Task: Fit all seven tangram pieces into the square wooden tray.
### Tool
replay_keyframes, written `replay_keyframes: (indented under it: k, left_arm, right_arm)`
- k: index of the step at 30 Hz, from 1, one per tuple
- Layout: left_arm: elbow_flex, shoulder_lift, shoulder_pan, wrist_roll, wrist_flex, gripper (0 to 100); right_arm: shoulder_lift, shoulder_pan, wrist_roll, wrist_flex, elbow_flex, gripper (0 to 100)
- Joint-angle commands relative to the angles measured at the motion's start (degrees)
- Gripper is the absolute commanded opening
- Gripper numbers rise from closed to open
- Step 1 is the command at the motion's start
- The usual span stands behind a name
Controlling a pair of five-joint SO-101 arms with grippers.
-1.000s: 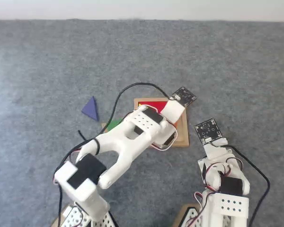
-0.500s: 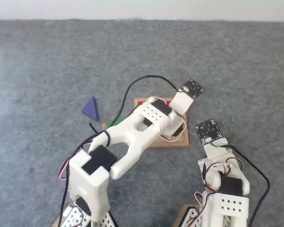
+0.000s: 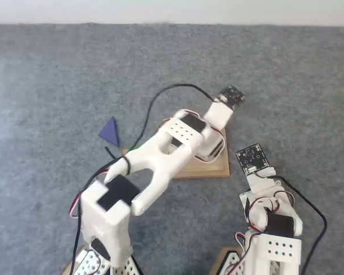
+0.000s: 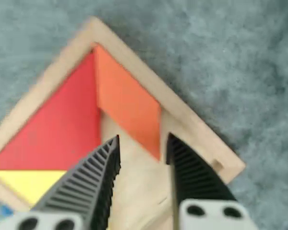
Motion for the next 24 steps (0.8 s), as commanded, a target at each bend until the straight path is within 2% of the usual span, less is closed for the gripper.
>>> replay_keyframes:
  k: [1,6,11,14,24]
  left_arm:
    - [2.33,-10.02,-2.46,0.88,0.62,19]
    - [6.55,-19.78,-5.27,1.32,4.75,19]
    - [7.96,-26.55,-20.31,7.91,10.81,19]
    - [8.66,-25.05,-28.04,5.63,10.9,19]
    - [16.57,-18.2,-35.52,3.6,8.0,19]
  right_arm:
    - [-0.57,-0.22,-0.7,-0.75,-1.41,3.8]
    - [-0.57,-0.22,-0.62,-0.75,-1.32,3.8]
    - [-0.57,-0.31,-0.62,-0.75,-1.32,3.8]
    - [-0.57,-0.57,-0.62,-0.75,-1.32,3.8]
    - [-0.57,-0.4,-0.62,-0.75,-1.23,3.7]
